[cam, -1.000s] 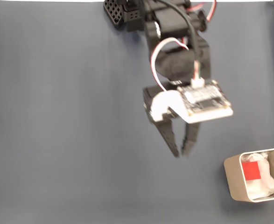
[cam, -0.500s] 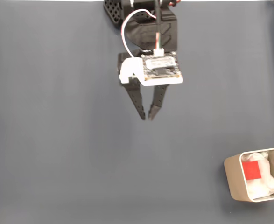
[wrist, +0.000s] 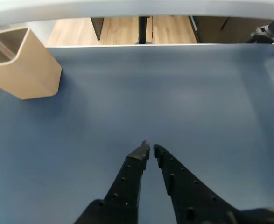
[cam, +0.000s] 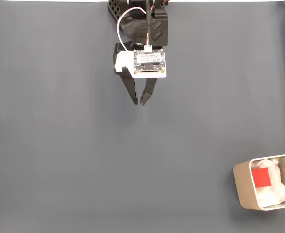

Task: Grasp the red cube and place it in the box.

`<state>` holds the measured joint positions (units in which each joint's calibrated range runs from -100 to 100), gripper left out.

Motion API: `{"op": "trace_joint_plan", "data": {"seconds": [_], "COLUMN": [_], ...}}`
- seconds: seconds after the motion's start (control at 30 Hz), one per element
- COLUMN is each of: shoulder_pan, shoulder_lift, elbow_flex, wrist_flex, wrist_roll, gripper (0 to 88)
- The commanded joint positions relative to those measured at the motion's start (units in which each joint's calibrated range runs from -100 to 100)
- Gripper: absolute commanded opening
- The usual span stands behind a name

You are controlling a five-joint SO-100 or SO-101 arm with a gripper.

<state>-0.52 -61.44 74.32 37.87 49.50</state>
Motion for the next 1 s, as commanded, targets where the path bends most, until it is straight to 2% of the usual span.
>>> {"op": "trace_joint_plan", "data": {"seconds": [0.0,0.43,0.83,0.97], "shoulder_pan": [0.45,0.87,0.52,0.38], "shoulder_lift": [-6.67,-24.17,-37.52,-38.47], "elbow_flex": [5.79,25.22,25.50,25.50], "wrist_flex": [-0.98,2.87,28.44,33.53], "wrist_roll": [0.73,0.73,0.15,0.93], "gripper": [0.0,0.0,0.0,0.0]}}
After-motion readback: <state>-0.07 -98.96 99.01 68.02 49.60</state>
